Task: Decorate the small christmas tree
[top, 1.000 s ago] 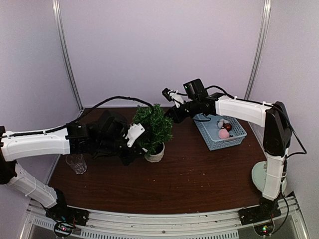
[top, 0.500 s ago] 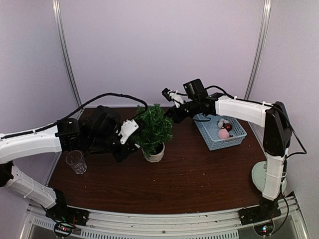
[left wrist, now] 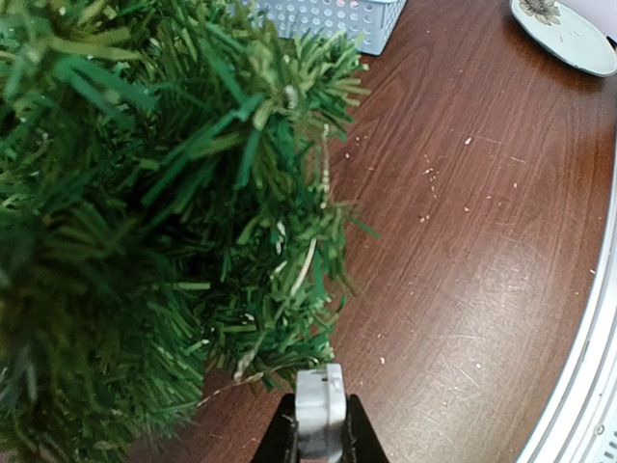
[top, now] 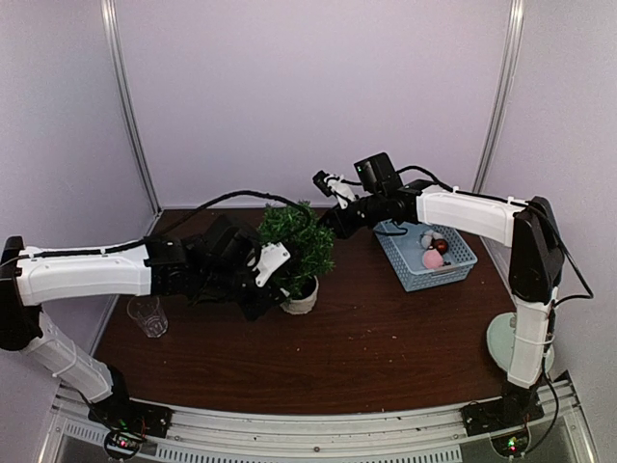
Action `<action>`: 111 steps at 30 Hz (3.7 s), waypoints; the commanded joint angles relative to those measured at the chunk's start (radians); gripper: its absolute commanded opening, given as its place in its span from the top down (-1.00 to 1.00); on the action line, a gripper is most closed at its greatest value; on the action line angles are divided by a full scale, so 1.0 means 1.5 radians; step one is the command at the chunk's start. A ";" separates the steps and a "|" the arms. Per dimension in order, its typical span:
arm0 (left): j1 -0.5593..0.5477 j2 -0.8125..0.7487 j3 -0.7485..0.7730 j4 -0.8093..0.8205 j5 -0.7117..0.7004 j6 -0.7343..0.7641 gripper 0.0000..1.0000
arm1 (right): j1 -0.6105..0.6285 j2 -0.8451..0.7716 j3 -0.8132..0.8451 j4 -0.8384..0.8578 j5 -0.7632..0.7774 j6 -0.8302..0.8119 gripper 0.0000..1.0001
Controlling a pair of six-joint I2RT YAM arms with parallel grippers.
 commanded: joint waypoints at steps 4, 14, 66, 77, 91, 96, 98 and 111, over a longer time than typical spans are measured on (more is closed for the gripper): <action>-0.002 0.024 -0.003 0.058 -0.018 0.007 1.00 | 0.005 -0.006 0.001 0.006 -0.009 -0.004 0.61; -0.001 -0.027 -0.012 0.065 0.016 0.001 1.00 | 0.005 -0.005 0.000 0.005 -0.008 -0.008 0.61; 0.020 0.004 -0.012 0.028 0.043 0.032 0.49 | 0.005 0.002 0.004 0.000 -0.006 -0.014 0.59; 0.021 -0.087 -0.084 -0.004 -0.019 0.022 0.00 | 0.005 -0.012 0.004 -0.004 0.005 -0.016 0.51; 0.150 -0.305 -0.248 0.154 0.071 -0.071 -0.73 | -0.025 -0.122 -0.045 0.062 0.016 0.038 -0.08; 0.219 -0.305 -0.258 0.200 0.084 -0.107 -0.92 | -0.045 -0.168 -0.055 0.073 0.003 0.069 -0.33; 0.255 -0.295 -0.254 0.212 0.092 -0.136 -0.95 | -0.065 -0.191 -0.069 0.065 0.007 0.085 -0.35; 0.349 -0.166 -0.180 0.225 0.133 -0.166 -0.95 | -0.246 -0.237 -0.213 -0.128 0.244 0.080 -0.14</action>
